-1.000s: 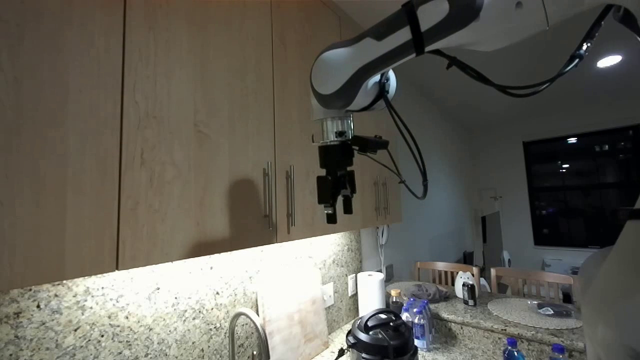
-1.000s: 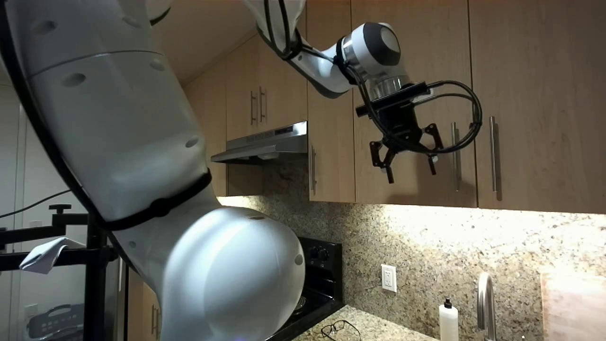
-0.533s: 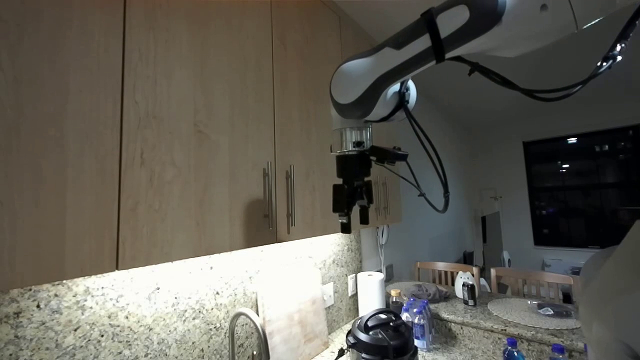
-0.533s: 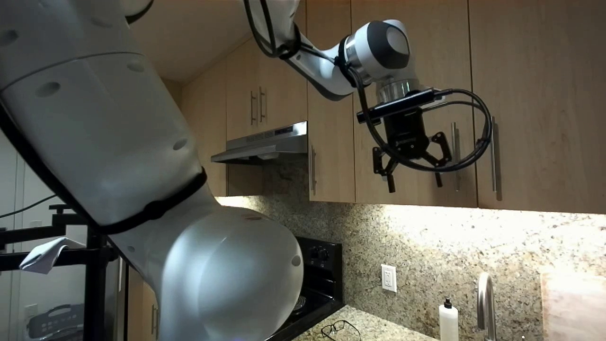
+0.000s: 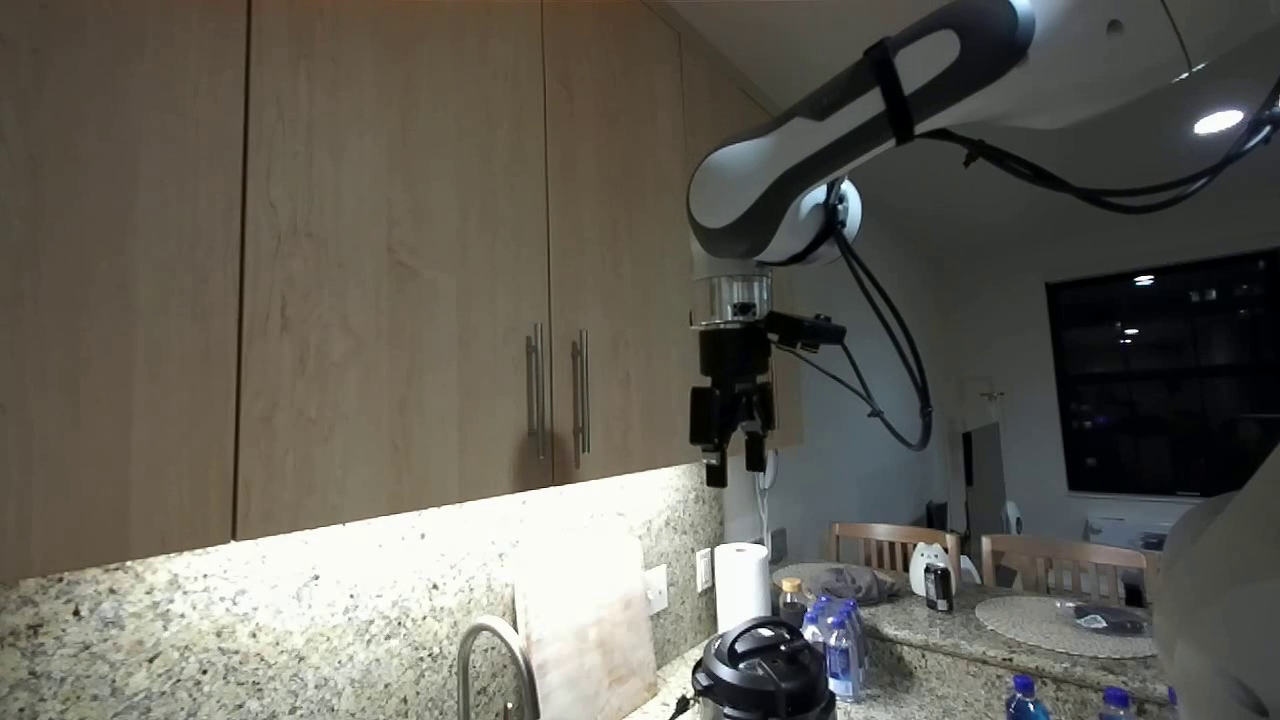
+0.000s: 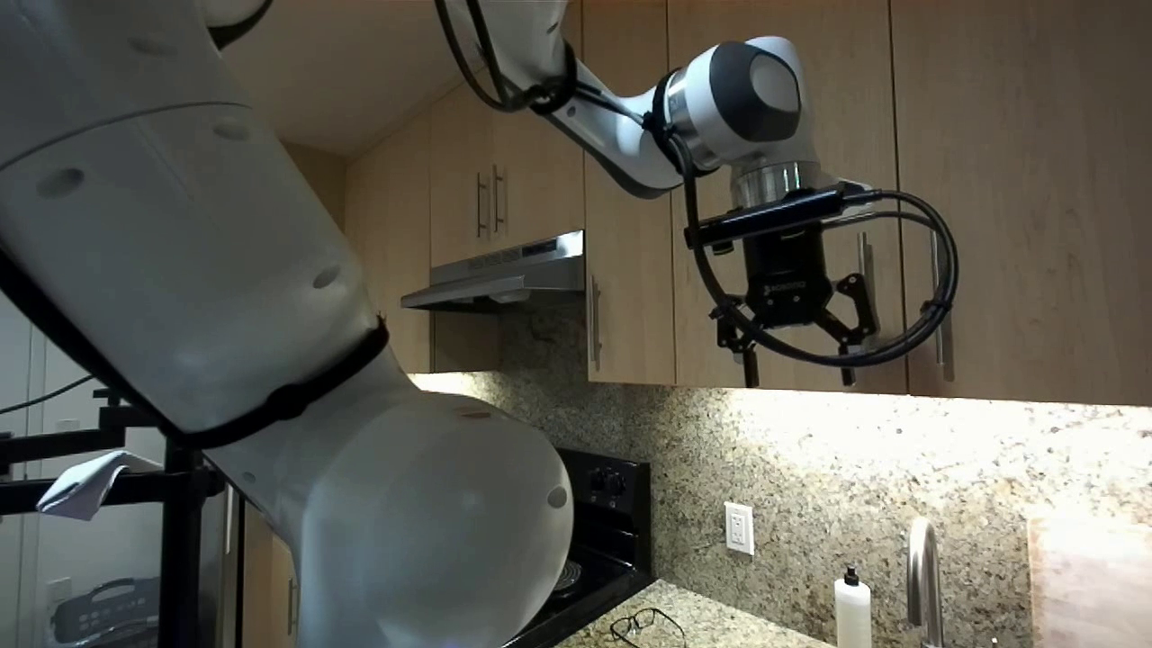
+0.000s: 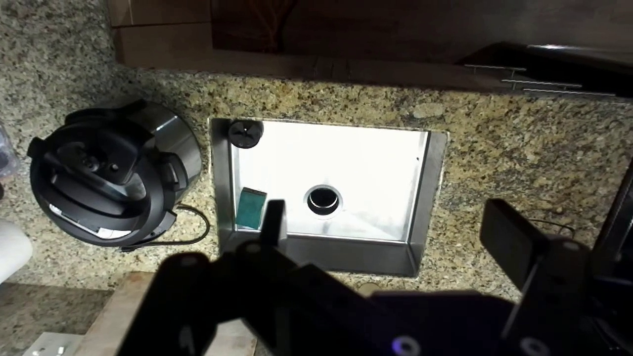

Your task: Close the overhead cabinet door

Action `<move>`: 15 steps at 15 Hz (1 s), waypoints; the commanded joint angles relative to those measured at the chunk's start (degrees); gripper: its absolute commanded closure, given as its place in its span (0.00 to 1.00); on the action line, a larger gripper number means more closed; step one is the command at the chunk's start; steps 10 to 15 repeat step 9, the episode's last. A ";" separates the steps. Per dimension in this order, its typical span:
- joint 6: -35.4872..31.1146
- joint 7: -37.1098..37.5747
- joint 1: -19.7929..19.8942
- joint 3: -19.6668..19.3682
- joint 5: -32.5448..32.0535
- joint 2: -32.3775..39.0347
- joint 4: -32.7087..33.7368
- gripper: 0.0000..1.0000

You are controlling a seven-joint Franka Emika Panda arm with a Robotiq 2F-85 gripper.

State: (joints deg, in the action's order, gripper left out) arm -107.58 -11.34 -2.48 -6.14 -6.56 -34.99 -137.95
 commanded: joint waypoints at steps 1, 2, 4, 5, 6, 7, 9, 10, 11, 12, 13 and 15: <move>-1.74 -0.11 1.29 -0.55 1.78 -0.71 -2.16 0.00; -1.66 -0.26 1.40 -0.80 1.72 -0.54 -2.31 0.00; -0.98 -0.99 1.49 -1.52 1.61 -0.07 -2.33 0.00; -0.01 -0.52 1.44 -0.62 0.60 0.19 -1.16 0.00; -0.01 -0.54 1.53 -0.84 0.62 0.24 -1.29 0.00; -0.02 -0.55 1.59 -0.95 0.63 0.27 -1.39 0.00; -0.02 -0.54 1.66 -1.00 0.63 0.28 -1.47 0.00; -0.02 -0.54 1.66 -1.00 0.63 0.28 -1.47 0.00; -0.02 -0.54 1.66 -1.00 0.63 0.28 -1.47 0.00; -0.02 -0.54 1.66 -1.00 0.63 0.28 -1.47 0.00; -0.02 -0.54 1.66 -1.00 0.63 0.28 -1.47 0.00; -0.02 -0.54 1.66 -1.00 0.63 0.28 -1.47 0.00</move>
